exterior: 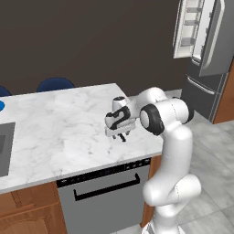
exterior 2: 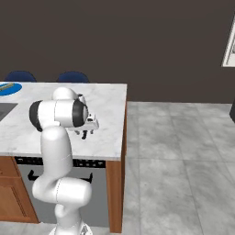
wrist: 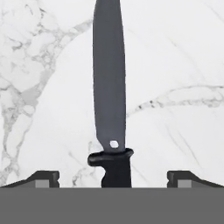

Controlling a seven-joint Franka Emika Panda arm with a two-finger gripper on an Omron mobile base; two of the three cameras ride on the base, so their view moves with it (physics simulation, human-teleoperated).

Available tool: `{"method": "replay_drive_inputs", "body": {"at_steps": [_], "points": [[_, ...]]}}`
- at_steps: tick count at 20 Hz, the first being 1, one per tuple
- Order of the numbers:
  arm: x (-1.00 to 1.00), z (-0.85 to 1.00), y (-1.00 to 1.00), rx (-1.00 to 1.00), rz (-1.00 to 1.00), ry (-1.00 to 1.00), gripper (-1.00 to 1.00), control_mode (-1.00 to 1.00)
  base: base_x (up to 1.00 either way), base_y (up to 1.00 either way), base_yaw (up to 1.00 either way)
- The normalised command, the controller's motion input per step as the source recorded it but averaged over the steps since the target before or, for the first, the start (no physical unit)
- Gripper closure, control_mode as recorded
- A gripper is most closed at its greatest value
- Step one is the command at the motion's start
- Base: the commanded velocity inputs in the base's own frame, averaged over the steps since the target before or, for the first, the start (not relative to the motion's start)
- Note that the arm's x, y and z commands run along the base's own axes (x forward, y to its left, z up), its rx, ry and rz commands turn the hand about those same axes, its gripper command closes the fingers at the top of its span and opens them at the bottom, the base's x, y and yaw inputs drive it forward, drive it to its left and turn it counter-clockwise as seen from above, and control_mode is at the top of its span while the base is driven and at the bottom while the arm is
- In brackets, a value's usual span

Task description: Retrieve the butter from the fridge and place it on a plate on the dining table. Then retrieve the butter knife by the fridge and place it near the plate.

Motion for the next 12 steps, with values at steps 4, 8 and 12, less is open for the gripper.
{"method": "replay_drive_inputs", "body": {"at_steps": [4, 8, 12], "points": [[0.0, -0.27, 0.0, 0.0, 0.0, 0.02, -1.0, -1.0, 0.0, 0.0, 0.0], [0.0, -0.3, 0.0, 0.0, 0.0, 0.04, 1.0, -1.0, 0.0, 0.0, 0.0], [0.0, -0.26, 0.0, 0.0, 0.0, 0.04, 1.0, -1.0, 0.0, 0.0, 0.0]]}}
